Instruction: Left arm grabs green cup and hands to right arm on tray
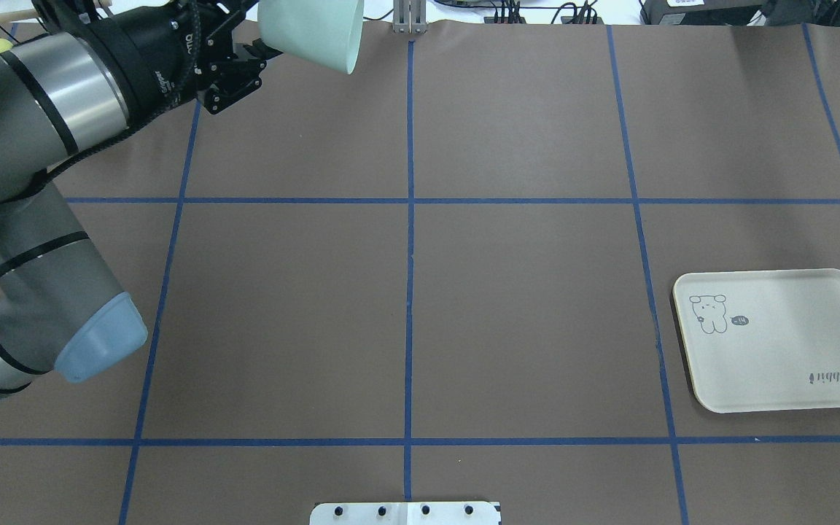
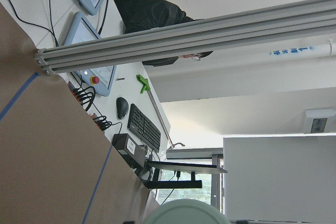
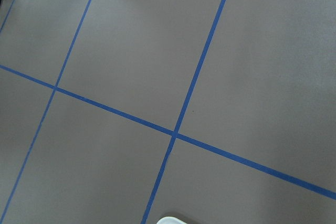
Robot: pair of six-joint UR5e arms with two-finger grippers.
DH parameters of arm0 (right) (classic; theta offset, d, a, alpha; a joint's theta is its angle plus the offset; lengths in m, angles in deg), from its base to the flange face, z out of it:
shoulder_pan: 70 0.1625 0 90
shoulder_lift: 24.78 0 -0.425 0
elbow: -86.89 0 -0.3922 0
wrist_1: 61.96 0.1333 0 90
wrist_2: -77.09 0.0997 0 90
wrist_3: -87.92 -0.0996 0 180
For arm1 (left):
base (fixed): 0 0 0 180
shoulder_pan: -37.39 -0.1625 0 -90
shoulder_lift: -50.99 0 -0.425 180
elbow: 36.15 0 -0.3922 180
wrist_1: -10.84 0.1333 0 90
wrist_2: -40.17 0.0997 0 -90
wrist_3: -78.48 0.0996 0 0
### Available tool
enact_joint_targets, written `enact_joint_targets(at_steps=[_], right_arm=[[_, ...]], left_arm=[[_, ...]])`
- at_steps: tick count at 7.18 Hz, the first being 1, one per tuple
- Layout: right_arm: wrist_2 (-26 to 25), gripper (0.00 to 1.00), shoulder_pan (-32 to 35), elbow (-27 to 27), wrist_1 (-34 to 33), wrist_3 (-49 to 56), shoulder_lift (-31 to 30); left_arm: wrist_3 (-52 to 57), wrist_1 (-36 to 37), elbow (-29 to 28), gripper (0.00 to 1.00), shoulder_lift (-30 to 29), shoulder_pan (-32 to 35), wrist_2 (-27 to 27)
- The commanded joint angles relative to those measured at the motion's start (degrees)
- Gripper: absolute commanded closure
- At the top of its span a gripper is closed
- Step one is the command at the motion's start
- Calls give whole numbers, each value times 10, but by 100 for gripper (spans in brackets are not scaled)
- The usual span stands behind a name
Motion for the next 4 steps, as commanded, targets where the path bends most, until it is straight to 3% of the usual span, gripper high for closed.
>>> enact_joint_targets(at_steps=[1, 3, 4], right_arm=[[-10, 3, -11, -1, 1, -87, 56], [-99, 3, -55, 32, 3, -166, 79], [-146, 3, -82, 47, 39, -232, 81]], left_arm=[[1, -9, -3, 85, 13, -22, 21], [3, -12, -8, 84, 14, -24, 21], [3, -12, -11, 84, 14, -24, 21]])
